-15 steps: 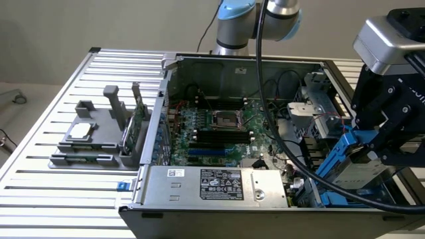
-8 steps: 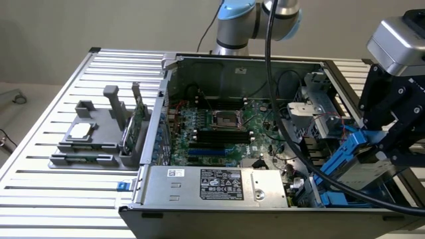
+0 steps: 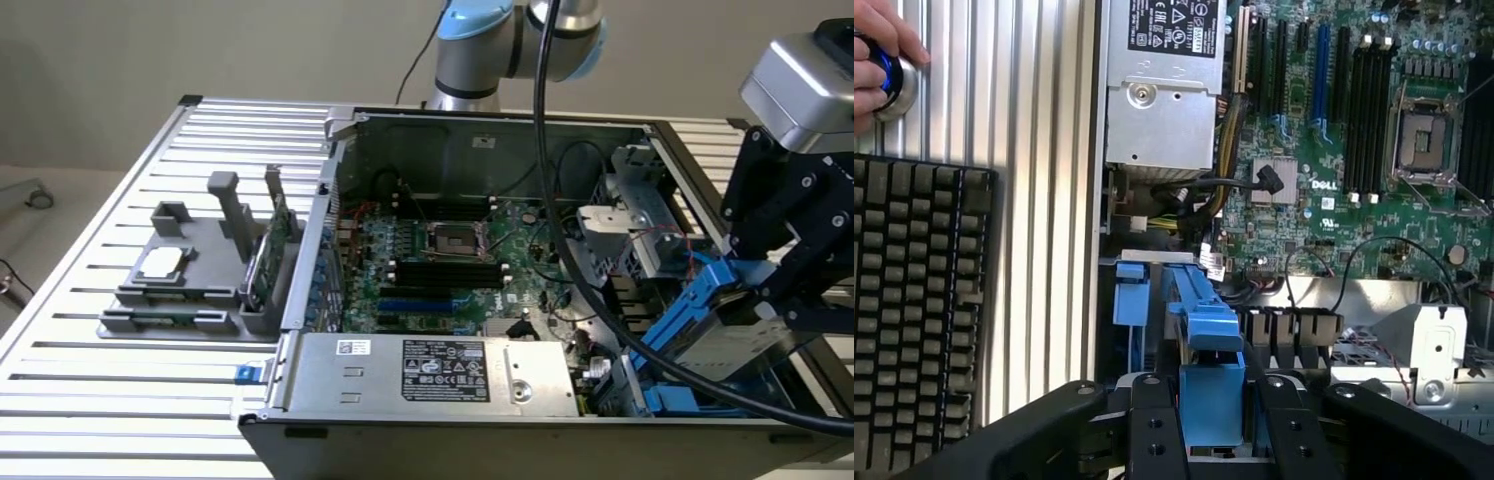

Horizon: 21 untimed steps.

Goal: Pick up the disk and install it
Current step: 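Insert the disk into the insertion slot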

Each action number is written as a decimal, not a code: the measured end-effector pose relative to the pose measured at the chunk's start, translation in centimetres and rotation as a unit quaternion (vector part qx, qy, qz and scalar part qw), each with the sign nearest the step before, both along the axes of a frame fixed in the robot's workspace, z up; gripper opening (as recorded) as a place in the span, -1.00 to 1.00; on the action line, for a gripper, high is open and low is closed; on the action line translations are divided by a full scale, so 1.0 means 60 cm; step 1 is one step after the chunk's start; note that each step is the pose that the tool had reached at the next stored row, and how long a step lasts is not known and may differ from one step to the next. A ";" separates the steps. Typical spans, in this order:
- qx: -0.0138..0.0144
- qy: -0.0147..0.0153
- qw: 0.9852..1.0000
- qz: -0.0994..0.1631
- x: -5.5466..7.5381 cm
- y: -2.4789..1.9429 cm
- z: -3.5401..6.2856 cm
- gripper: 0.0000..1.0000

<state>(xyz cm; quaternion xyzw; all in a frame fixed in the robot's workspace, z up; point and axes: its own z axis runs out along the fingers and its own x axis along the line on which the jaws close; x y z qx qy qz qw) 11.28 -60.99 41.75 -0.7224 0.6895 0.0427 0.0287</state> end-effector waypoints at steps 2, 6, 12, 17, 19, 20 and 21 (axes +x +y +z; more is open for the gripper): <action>0.001 0.000 1.000 0.001 0.000 -0.0001 0.000 -0.34; 0.001 0.000 1.000 0.002 0.000 -0.0003 0.000 -0.34; 0.002 0.001 1.000 0.002 0.000 -0.0004 0.000 -0.21; 0.004 0.001 1.000 0.002 0.000 -0.0006 0.000 0.17; 0.004 0.002 1.000 0.002 0.000 -0.0006 0.000 0.29; 0.004 0.002 1.000 0.002 0.000 -0.0007 0.000 0.29; 0.004 0.002 1.000 0.002 0.000 -0.0008 0.001 0.29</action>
